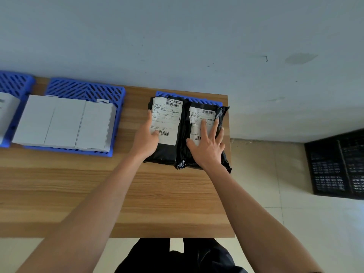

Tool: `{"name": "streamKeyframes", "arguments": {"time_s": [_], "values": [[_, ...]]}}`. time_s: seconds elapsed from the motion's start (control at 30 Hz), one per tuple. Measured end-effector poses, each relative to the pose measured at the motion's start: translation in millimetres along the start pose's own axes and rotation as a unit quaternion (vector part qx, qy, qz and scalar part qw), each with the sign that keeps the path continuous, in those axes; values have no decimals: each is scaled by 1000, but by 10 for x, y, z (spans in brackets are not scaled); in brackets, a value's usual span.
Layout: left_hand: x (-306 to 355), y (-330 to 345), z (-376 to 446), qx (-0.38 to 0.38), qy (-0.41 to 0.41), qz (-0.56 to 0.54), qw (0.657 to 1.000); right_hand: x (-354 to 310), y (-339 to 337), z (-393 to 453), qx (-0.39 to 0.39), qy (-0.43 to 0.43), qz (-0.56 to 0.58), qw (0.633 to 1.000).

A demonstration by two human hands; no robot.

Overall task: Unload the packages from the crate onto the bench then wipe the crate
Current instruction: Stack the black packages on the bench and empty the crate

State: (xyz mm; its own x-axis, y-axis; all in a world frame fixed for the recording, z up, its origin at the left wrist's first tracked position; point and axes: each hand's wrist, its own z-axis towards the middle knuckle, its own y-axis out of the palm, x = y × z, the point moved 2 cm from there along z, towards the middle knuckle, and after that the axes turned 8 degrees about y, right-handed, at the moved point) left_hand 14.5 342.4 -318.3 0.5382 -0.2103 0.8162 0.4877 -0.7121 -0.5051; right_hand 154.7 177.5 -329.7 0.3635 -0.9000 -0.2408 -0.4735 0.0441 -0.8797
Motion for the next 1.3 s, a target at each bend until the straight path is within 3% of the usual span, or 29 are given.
{"name": "streamKeyframes", "arguments": {"time_s": [0.07, 0.17, 0.23, 0.33, 0.47, 0.63, 0.9, 1.1, 1.3], "values": [[20, 36, -34, 22, 5, 38, 999, 1, 10, 11, -6, -6, -11, 1000], [68, 46, -80, 58, 35, 202, 977, 14, 1, 0, 9, -20, -16, 1000], [142, 67, -154, 76, 110, 296, 946, 49, 7, -73, 67, -43, 0, 997], [196, 223, -266, 66, 213, 349, 910, 118, 96, -262, 146, -88, 41, 985], [185, 377, -331, 56, 216, 343, 912, 187, 213, -357, 136, -79, 53, 986], [150, 386, -331, 37, 211, 345, 914, 218, 295, -336, 81, -76, -41, 993], [108, 404, -436, -17, 208, 355, 911, 148, 224, -319, 22, -64, -58, 996], [199, 329, -503, -19, 228, 346, 910, 103, 14, -518, 121, -81, -3, 989], [333, 339, -594, -18, 262, 303, 916, 306, -102, -758, 148, -56, 85, 984]]}}
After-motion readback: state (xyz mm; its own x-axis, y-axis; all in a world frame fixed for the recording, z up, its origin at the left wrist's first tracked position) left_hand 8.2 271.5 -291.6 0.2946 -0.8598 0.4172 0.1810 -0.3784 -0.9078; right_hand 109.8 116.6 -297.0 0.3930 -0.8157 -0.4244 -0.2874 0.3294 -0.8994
